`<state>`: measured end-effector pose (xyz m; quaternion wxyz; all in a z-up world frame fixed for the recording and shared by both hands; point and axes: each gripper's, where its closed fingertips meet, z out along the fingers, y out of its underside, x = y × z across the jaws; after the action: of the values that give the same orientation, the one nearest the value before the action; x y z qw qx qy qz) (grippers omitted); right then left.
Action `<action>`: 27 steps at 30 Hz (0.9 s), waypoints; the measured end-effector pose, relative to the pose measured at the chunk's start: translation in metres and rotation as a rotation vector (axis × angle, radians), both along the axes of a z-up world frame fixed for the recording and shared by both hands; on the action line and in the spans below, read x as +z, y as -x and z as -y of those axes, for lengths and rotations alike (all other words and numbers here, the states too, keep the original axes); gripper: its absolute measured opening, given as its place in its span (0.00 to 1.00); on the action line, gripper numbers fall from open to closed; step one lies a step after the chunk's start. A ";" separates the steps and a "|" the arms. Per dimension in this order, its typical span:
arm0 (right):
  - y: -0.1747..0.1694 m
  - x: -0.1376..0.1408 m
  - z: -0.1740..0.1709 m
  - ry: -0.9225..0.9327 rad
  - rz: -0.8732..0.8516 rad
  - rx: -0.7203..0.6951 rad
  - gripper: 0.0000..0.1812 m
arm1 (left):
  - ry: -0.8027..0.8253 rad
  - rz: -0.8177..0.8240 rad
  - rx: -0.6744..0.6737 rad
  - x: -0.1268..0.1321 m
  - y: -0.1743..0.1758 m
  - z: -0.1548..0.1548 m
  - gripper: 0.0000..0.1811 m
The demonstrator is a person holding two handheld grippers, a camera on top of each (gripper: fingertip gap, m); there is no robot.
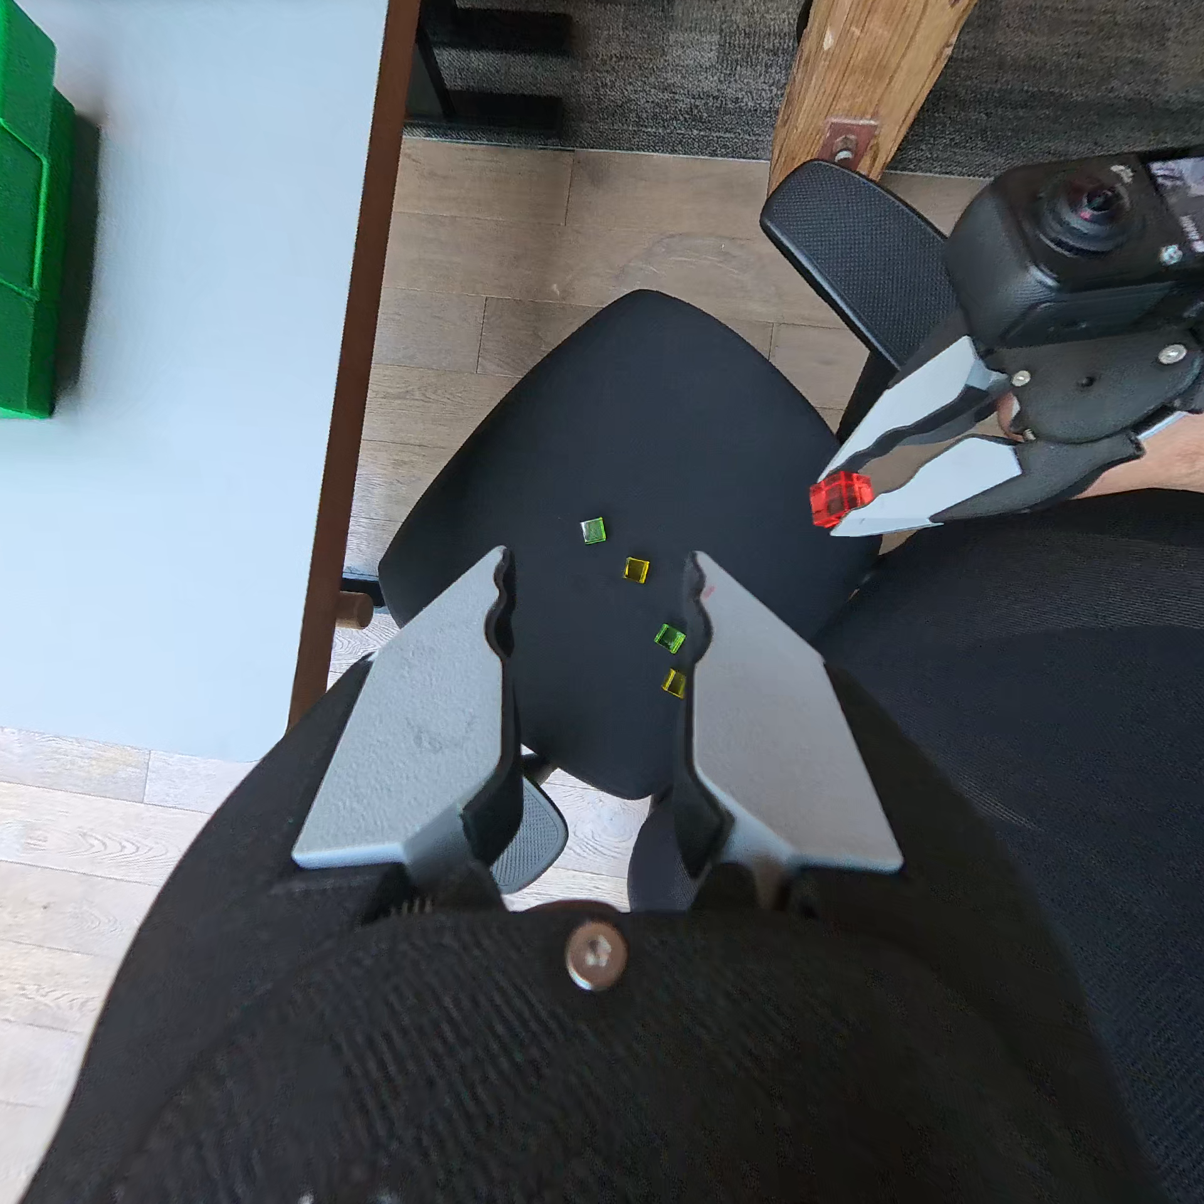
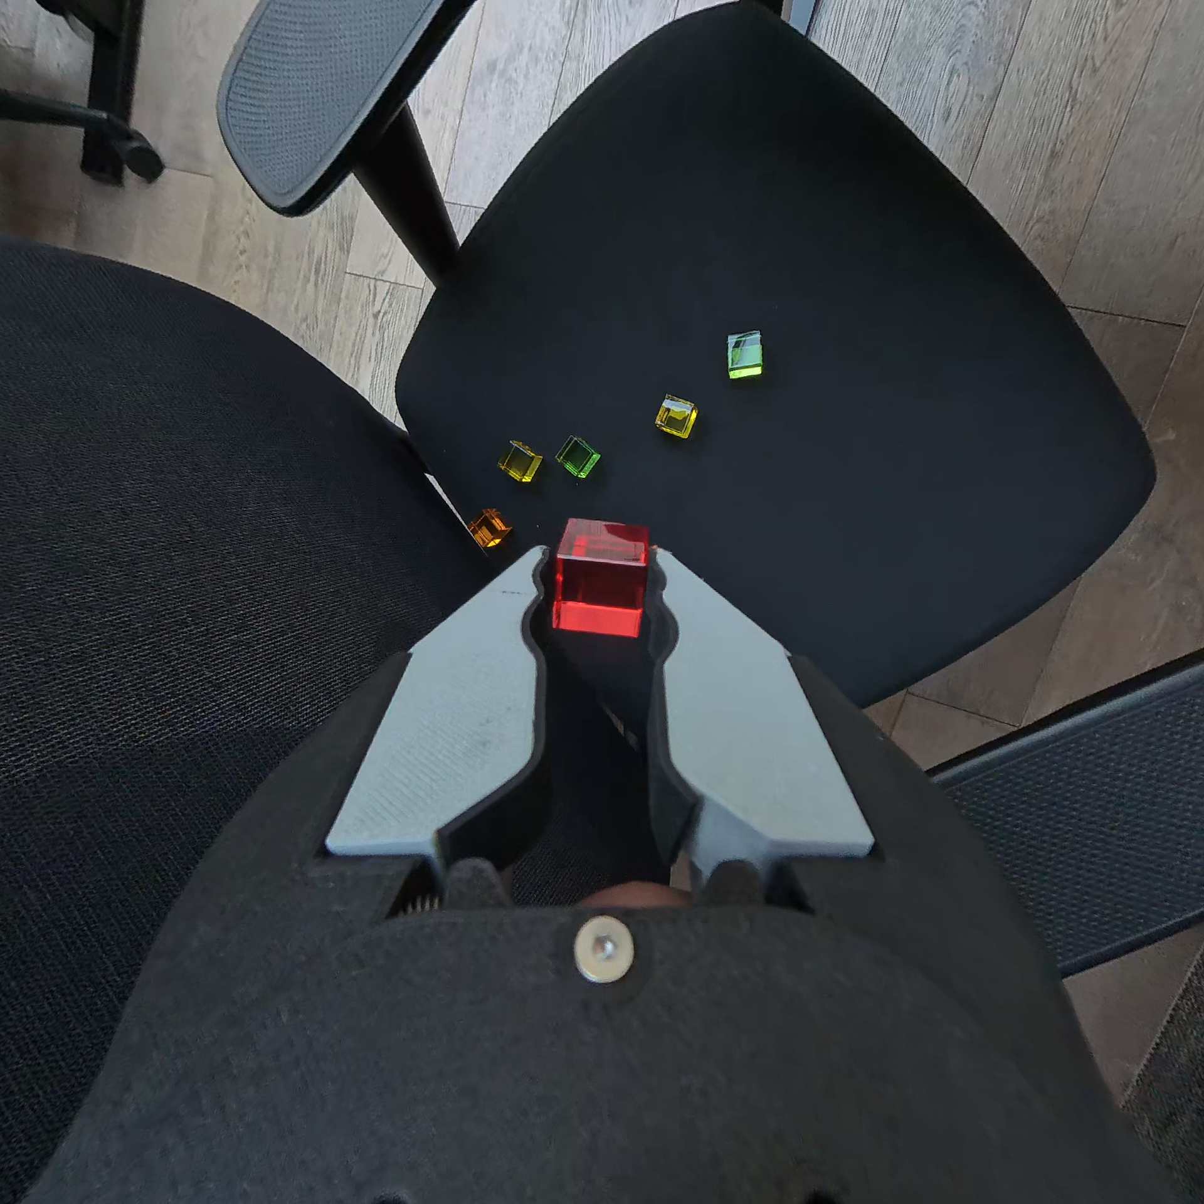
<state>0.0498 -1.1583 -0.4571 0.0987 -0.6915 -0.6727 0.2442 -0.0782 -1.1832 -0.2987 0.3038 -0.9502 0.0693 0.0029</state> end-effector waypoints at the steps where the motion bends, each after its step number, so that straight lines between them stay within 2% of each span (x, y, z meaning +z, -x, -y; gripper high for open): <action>1: 0.001 0.001 0.000 0.001 -0.006 0.000 0.14 | 0.000 0.007 0.004 0.000 0.000 0.000 0.29; 8: 0.004 -0.008 -0.002 -0.013 0.004 0.017 0.14 | 0.015 0.024 0.000 -0.002 -0.002 0.002 0.33; 11: 0.003 -0.012 -0.003 -0.019 0.013 0.024 0.14 | -0.028 0.058 -0.071 0.004 -0.016 -0.003 0.34; 13: 0.003 -0.014 -0.005 -0.021 0.013 0.018 0.14 | 0.006 0.084 -0.165 0.001 -0.033 0.001 0.26; 14: 0.003 -0.017 -0.008 -0.024 0.014 0.016 0.14 | 0.035 0.051 -0.171 -0.004 -0.032 0.003 0.25; 17: 0.001 -0.032 -0.014 -0.042 0.034 0.028 0.14 | 0.111 -0.095 -0.140 -0.022 -0.016 0.011 0.18; 19: 0.000 -0.047 -0.017 -0.061 0.053 0.057 0.14 | 0.154 -0.092 -0.126 -0.029 -0.012 0.017 0.14; 21: -0.001 -0.062 -0.017 -0.091 0.068 0.093 0.14 | 0.177 -0.052 -0.096 -0.031 -0.010 0.019 0.02; 27: -0.004 -0.105 -0.010 -0.079 0.109 0.114 0.14 | 0.223 -0.062 -0.088 -0.043 -0.009 0.026 0.00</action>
<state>0.0537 -1.1479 -0.5625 0.0749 -0.6601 -0.7242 0.1846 -0.0694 -1.2095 -0.3413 0.1938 -0.9736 0.1199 0.0111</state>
